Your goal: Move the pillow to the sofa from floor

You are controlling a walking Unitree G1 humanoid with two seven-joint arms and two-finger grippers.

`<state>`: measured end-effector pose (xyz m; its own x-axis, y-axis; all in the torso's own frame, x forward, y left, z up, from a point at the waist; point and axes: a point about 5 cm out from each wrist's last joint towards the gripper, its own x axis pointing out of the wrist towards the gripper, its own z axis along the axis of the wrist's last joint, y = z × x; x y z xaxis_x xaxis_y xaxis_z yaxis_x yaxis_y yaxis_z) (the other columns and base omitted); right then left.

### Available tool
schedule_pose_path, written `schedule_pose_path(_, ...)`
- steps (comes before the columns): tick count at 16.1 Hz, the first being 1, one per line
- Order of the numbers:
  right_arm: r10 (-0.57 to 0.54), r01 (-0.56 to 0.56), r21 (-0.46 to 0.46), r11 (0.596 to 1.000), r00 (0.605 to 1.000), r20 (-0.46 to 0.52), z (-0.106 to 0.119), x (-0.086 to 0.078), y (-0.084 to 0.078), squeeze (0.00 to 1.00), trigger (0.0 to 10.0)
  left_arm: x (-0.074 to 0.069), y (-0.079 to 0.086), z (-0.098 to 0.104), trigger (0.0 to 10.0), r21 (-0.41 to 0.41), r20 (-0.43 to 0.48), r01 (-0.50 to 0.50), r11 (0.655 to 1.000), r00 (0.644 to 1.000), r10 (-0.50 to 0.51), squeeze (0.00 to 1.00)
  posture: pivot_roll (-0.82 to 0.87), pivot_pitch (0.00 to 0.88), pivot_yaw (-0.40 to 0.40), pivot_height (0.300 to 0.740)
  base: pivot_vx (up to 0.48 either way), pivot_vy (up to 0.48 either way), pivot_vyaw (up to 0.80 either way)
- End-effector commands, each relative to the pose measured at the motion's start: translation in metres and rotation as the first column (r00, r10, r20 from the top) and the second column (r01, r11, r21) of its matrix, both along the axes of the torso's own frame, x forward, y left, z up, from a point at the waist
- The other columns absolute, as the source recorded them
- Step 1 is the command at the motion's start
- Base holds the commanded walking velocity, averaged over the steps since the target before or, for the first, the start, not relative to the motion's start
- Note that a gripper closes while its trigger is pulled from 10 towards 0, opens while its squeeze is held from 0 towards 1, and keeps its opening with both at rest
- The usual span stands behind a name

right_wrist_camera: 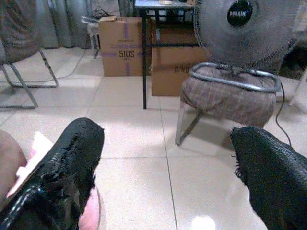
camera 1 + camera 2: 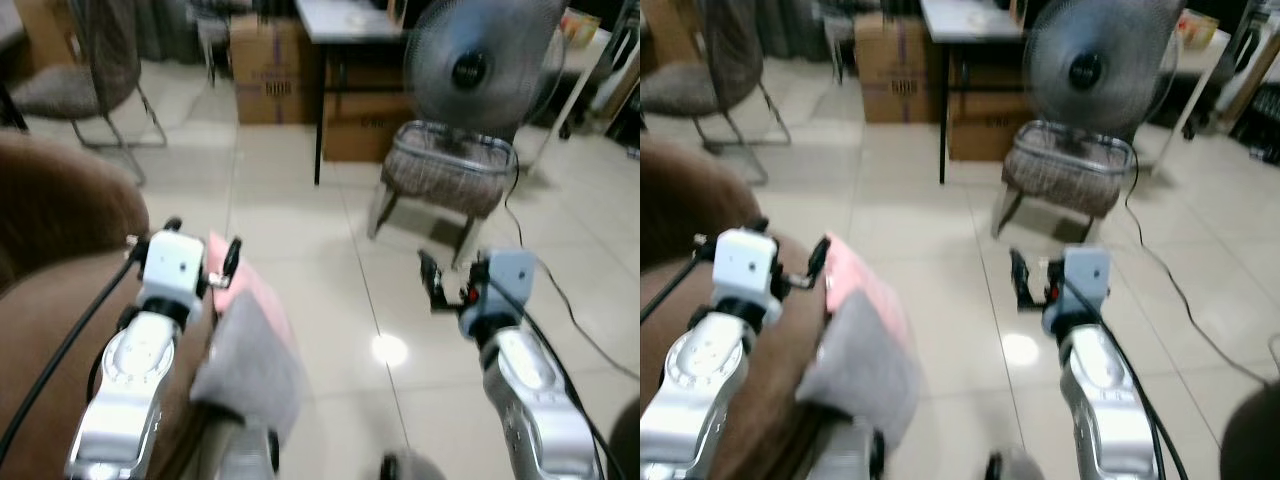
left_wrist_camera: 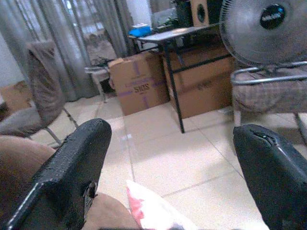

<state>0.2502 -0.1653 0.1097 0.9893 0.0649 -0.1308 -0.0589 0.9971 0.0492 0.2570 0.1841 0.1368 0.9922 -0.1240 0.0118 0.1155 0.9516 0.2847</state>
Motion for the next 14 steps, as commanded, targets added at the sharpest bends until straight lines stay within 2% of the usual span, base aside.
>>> schedule_pose_path(1,-0.019,0.019,-0.006,1.0,1.0,-0.006,-0.001,0.0,-0.003,0.0,10.0,0.001,-0.001,0.0,10.0,0.011,-0.002,0.006,1.0,1.0,-0.006,0.56,0.08,0.0,-0.019,0.605,0.0,0.0,0.0)
schedule_pose_path(8,-0.05,0.05,-0.022,0.999,0.999,-0.009,-0.008,-0.003,-0.006,0.0,10.0,0.007,-0.004,0.003,10.0,0.019,0.012,0.035,0.999,0.999,-0.035,0.56,0.08,0.0,-0.007,0.6,0.0,0.0,0.0)
schedule_pose_path(10,-0.019,0.019,-0.057,0.998,1.0,-0.003,-0.011,-0.005,-0.004,0.0,10.0,0.008,-0.004,0.002,10.0,0.001,0.008,0.037,0.999,0.999,-0.037,0.56,0.08,0.0,-0.007,0.6,0.0,0.0,0.0)
schedule_pose_path(14,0.015,-0.015,-0.045,0.999,1.0,0.013,-0.007,-0.002,0.0,0.0,10.0,0.008,-0.002,-0.001,10.0,-0.01,0.006,0.033,0.999,0.999,-0.033,0.58,0.08,0.0,-0.006,0.6,0.0,0.0,0.0)
